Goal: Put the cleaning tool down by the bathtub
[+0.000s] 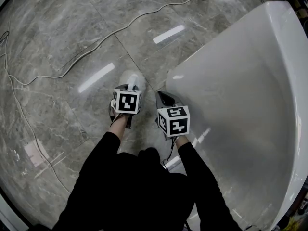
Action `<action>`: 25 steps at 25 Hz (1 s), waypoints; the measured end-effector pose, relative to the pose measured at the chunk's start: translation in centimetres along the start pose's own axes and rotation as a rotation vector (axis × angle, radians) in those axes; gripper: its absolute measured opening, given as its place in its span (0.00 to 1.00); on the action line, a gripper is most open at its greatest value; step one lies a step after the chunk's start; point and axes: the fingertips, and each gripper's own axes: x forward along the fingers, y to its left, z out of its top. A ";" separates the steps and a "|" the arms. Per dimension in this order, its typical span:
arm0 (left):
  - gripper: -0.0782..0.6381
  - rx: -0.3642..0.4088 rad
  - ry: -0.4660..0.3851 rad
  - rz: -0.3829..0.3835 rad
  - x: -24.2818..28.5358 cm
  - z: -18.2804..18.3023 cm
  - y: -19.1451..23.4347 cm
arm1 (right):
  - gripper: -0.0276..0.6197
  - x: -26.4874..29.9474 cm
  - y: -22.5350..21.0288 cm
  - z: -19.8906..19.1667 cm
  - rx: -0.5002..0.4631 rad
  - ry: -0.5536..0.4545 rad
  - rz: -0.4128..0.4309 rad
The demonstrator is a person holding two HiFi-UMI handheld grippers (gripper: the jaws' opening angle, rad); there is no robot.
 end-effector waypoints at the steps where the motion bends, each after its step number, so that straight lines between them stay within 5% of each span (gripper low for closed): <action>1: 0.25 0.000 -0.004 -0.005 0.1 0.0 -0.2 | 0.04 0.0 0.0 0.0 -0.001 0.000 -0.001; 12: 0.29 0.033 -0.090 -0.009 -2.9 2.2 -0.3 | 0.04 -1.1 -0.1 0.6 0.004 -0.016 -0.013; 19: 0.28 0.050 -0.176 -0.087 -6.6 4.2 -0.9 | 0.04 -2.0 0.0 1.2 0.003 -0.031 -0.020; 25: 0.17 0.041 -0.250 -0.134 -9.6 5.1 -0.6 | 0.04 -2.8 0.2 1.5 -0.005 -0.045 -0.019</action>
